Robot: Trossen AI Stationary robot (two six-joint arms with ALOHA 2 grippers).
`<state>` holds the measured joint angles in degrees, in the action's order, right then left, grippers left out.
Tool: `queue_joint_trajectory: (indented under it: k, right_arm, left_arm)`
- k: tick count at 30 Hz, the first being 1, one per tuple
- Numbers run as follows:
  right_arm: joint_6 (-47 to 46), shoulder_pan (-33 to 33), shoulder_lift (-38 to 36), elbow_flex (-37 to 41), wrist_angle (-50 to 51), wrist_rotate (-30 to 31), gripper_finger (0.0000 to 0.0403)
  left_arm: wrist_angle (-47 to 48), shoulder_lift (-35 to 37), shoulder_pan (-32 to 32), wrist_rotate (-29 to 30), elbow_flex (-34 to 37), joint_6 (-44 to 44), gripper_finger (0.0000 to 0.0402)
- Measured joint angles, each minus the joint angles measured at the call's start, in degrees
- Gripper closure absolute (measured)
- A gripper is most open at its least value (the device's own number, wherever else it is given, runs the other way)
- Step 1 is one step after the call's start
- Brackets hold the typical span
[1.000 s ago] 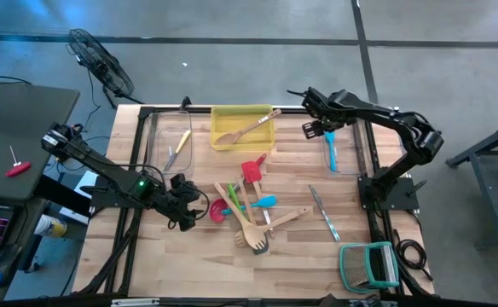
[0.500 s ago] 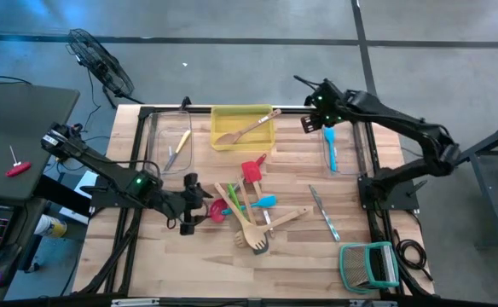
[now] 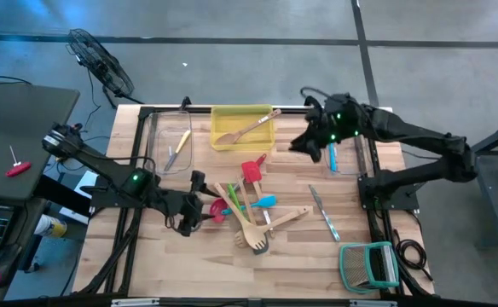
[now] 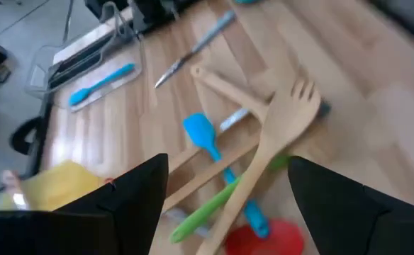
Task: Pick & Place Kitchen Items
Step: Put the wooden serving spoon into the yellow bin
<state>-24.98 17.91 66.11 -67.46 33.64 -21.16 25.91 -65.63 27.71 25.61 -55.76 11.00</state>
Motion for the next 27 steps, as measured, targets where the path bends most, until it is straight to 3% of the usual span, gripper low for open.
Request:
queue_joint_trajectory:
  k: [6,11,16,27]
  right_arm:
    - [4.5,-11.1,0.0,0.0,-4.4,-2.1,0.0242]
    - [6.2,-20.8,0.0,0.0,-11.4,-3.0,0.0242]
    - [13.3,-30.2,0.0,0.0,-17.8,-2.6,0.0242]
    - [23.2,-43.8,2.3,0.0,-20.4,9.4,0.0242]
  left_arm:
    - [10.7,-6.9,-1.4,1.0,-11.8,6.4,0.0115]
    - [14.8,-13.9,-6.2,-5.9,-18.4,11.2,0.0115]
    - [14.1,-19.9,-11.0,-16.4,-18.7,15.6,0.0115]
    - [12.8,-32.2,-13.8,-25.2,-18.5,14.7,0.0115]
